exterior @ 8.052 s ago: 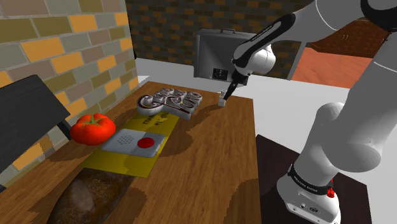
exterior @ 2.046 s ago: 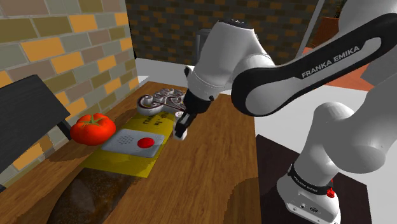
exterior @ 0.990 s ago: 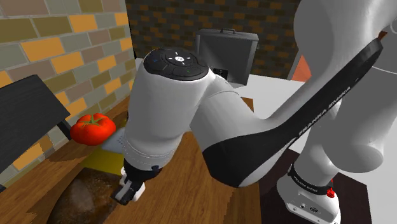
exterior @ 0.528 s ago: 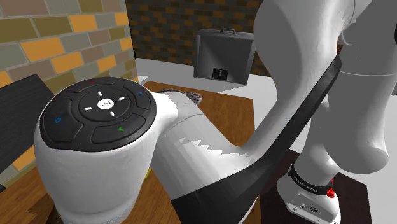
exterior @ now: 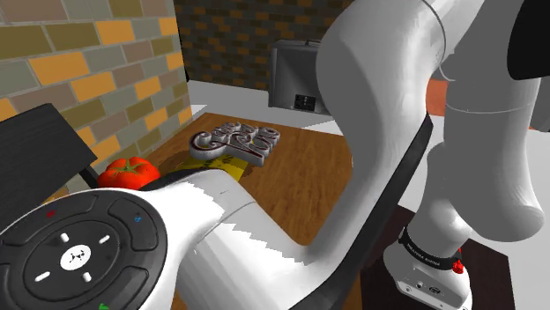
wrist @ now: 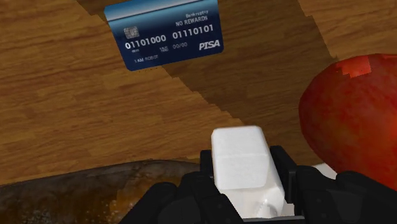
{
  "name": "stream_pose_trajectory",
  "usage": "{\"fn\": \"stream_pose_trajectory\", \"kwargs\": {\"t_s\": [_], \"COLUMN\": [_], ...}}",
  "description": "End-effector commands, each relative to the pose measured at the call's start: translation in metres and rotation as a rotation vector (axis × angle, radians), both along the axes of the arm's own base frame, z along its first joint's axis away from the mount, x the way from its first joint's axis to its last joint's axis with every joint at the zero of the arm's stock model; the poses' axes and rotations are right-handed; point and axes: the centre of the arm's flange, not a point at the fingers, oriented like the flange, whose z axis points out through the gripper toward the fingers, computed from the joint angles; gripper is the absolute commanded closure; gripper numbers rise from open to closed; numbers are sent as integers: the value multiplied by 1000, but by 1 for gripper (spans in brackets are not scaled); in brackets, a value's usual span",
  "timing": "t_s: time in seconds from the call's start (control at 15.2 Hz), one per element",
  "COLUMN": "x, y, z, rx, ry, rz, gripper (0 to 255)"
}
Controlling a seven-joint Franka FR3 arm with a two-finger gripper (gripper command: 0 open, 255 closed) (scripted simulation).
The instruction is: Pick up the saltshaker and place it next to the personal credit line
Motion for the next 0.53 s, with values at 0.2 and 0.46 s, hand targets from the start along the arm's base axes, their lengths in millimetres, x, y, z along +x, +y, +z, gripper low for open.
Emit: {"fn": "stream_pose_trajectory", "kwargs": {"t_s": [0.2, 0.46], "x": [0, 0], "y": [1, 1], "z": [-27, -34], "rx": [0, 0], "ry": [0, 0], "rz": [0, 0], "gripper": [255, 255]}}
